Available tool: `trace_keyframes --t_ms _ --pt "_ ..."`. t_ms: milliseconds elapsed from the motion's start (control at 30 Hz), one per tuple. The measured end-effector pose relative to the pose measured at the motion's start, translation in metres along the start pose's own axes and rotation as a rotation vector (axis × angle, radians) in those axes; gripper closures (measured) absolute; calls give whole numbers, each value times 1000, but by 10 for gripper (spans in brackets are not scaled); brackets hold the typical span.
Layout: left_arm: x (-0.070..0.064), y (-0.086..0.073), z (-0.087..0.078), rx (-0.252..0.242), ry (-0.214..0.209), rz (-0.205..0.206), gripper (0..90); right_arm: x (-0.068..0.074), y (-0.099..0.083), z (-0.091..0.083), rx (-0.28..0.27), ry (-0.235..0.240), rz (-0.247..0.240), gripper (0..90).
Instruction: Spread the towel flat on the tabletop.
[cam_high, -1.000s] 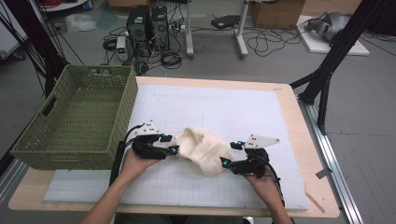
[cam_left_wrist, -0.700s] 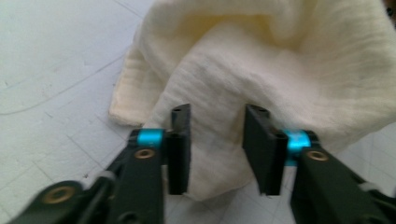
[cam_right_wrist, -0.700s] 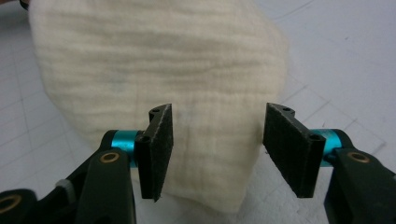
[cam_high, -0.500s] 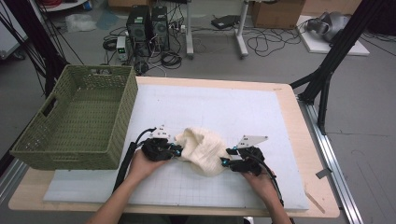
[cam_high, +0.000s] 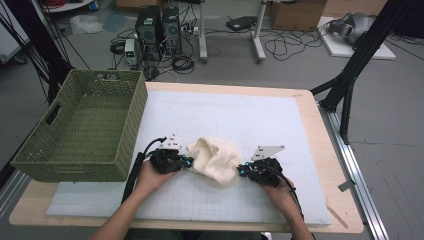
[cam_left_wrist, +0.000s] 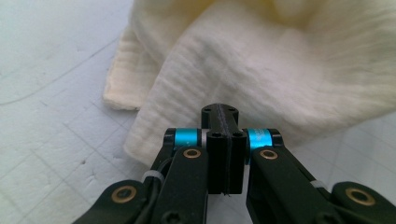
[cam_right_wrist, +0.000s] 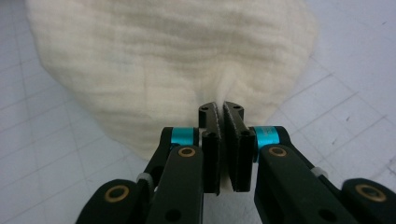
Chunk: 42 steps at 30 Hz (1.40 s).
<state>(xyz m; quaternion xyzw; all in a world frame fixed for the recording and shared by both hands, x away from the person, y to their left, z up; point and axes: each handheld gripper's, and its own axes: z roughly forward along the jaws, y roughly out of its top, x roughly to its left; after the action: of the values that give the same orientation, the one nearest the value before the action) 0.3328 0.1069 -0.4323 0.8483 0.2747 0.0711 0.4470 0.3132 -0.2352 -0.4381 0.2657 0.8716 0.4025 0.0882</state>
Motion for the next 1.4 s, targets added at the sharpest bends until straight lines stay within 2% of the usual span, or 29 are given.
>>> trace_keyframes --t_ms 100,200,267,400,533,567,600,633,733,767,800,900,933,1033,1100,1167,1200,1400 --pt "-7 0 -16 -44 -3 7 898 0 1 -10 -30 6 -5 864" --pt "-12 -5 -26 -57 -1 7 898 0 0 -18 -42 8 -11 863" --pt "-13 -7 -29 -63 -4 6 898 0 -2 -23 -48 12 -11 863" --pt "-13 -7 -31 -75 -9 9 897 2 -7 -36 -49 6 -39 863" --pt "-17 -5 -29 -85 -37 16 896 1 -16 -52 -72 -8 -22 862" --pt "-18 -4 -28 -92 -38 12 875 -1 -20 -55 -82 -9 -12 860" --pt "-18 -4 -27 -93 -42 7 779 -3 -22 -57 -86 -2 -3 843" --pt "-18 -4 -27 -93 -42 7 730 -4 -23 -57 -86 -1 0 808" --pt "-17 -3 -25 -99 -50 -4 730 -4 -23 -57 -86 -1 0 808" --pt "-13 1 -11 -97 -30 -26 535 -5 -25 -58 -97 -8 12 641" --pt "-13 2 -9 -97 -23 -23 516 -8 -20 -56 -132 2 48 619" --pt "-10 3 0 -73 5 -27 462 -9 -18 -48 -109 5 52 552" --pt "-9 3 3 -55 15 -27 465 -10 -18 -45 -99 6 54 530" --pt "-6 1 12 -6 -11 -45 547 -11 -19 -33 -61 27 60 521" --pt "-6 0 17 28 -35 -34 689 -10 -19 -28 -35 34 56 547" --pt "-7 -1 18 40 -57 -22 814 -9 -19 -24 -10 39 39 597" --pt "-8 -1 18 39 -58 -17 877 -8 -19 -23 0 48 36 655" --pt "-12 -2 5 16 -50 1 896 -10 -19 -23 -3 52 33 793"
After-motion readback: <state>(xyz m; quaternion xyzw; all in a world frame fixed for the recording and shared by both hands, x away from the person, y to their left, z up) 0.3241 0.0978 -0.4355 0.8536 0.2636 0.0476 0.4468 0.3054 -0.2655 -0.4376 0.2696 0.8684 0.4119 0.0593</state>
